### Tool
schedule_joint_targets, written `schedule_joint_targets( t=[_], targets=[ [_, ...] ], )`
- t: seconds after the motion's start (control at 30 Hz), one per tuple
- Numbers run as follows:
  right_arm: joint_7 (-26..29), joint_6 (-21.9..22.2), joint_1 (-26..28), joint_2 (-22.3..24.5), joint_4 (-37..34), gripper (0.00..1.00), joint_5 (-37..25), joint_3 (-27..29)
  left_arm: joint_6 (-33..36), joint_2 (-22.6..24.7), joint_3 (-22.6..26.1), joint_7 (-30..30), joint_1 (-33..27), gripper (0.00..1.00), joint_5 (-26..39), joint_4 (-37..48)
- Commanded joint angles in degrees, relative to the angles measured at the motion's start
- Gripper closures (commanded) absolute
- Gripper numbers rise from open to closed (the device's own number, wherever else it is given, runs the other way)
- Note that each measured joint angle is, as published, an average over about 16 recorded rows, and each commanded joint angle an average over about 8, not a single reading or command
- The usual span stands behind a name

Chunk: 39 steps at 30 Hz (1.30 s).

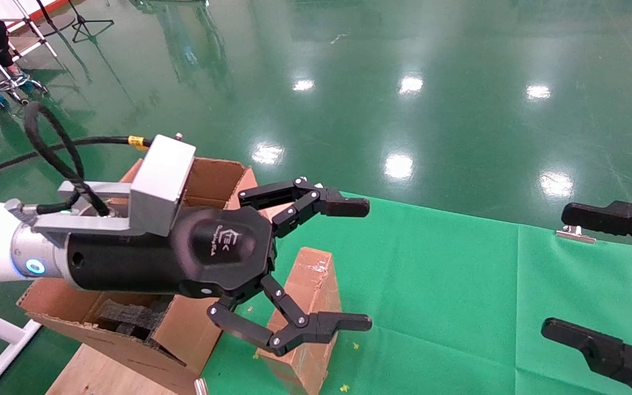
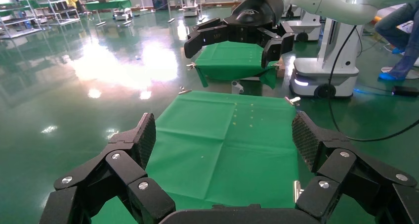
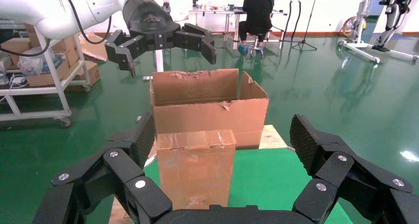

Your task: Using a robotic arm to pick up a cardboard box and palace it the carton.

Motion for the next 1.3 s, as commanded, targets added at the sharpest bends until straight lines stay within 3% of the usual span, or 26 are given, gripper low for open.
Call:
schedule_joint_targets(
  t=[0.03,0.33,0.6,0.93,1.3],
  targets=[
    [0.0,0.0,0.0,0.0,0.0,0.0,0.0,0.0,0.0,0.0,0.0,0.0,0.0,0.0,0.0,0.0],
    [0.0,0.0,0.0,0.0,0.0,0.01,0.0,0.0,0.0,0.0,0.0,0.0,0.0,0.0,0.0,0.0],
    [0.0,0.0,0.0,0.0,0.0,1.0,0.0,0.0,0.0,0.0,0.0,0.0,0.0,0.0,0.0,0.0],
    [0.0,0.0,0.0,0.0,0.0,1.0,0.0,0.0,-0.8,-1.5,1.0,-2.8,-1.3,0.0,2.7,-0.2],
    [0.0,0.0,0.0,0.0,0.0,1.0,0.0,0.0,-1.0,-4.0,9.6,-25.1,-12.8,0.0,18.4,-3.8]
  ],
)
